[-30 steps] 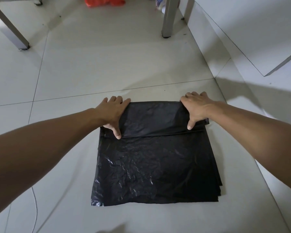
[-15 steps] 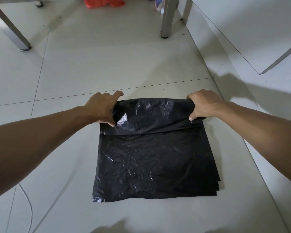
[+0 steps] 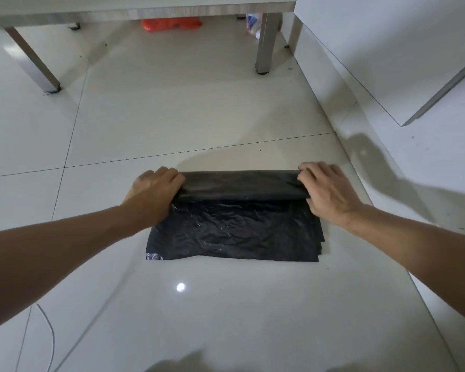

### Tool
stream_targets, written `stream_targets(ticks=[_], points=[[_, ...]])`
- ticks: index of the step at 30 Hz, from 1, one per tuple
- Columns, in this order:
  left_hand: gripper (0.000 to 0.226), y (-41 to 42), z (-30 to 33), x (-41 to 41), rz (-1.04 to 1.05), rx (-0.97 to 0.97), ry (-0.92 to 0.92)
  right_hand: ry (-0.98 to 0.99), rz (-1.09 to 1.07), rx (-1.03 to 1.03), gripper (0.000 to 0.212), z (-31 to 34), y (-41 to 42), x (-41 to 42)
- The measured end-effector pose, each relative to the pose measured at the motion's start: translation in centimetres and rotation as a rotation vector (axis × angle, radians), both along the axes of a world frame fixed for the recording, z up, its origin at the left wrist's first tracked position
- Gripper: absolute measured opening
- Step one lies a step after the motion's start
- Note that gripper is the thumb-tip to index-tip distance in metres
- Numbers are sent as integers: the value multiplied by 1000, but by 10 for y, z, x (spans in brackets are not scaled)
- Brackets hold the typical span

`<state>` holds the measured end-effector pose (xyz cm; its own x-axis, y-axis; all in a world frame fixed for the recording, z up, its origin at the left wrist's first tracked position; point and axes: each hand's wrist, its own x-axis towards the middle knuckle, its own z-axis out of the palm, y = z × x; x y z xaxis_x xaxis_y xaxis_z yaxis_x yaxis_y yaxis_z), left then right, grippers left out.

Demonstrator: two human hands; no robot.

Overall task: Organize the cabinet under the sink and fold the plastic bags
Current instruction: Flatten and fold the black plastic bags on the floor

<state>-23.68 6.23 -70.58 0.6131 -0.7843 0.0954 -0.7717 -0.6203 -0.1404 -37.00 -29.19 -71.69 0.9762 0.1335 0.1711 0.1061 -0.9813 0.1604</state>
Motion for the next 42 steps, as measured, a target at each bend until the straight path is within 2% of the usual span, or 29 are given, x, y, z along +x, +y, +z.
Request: stream_targets(ticks=[3,6,11,13,15,18,20,26,31,34,36,38,42], points=[[44,13,-13,-10,-73,107,-71,8,65,-15,41,-15,7,-19],[45,19,-18,-17,-103,181,-67,26,133,-21,33,-25,10,-30],[64,22,-20,-22,-40,306,139,210,151,28,52,-24,18,-41],[67,19,-17,-26,1,289,208,263,157,89,55,-20,22,-46],[74,13,-16,-29,-14,255,253,260,169,164,50,-15,26,-47],[79,-3,-17,-33,-44,137,302,142,162,320,35,-13,40,-37],[84,-14,-22,-37,-51,116,318,85,132,384,32,-15,55,-27],[88,-38,-38,-40,-68,170,283,305,-13,261,71,-24,97,6],[118,-37,-43,-39,-102,224,353,431,-19,236,91,-34,103,10],[135,-32,-38,-43,-138,266,351,508,22,249,117,-25,88,17],[137,-30,-39,-46,-143,279,357,567,99,174,130,-17,77,21],[133,-28,-41,-47,-125,260,359,577,176,92,123,-12,71,23],[116,-29,-38,-57,-167,155,266,610,192,64,83,-7,75,26]])
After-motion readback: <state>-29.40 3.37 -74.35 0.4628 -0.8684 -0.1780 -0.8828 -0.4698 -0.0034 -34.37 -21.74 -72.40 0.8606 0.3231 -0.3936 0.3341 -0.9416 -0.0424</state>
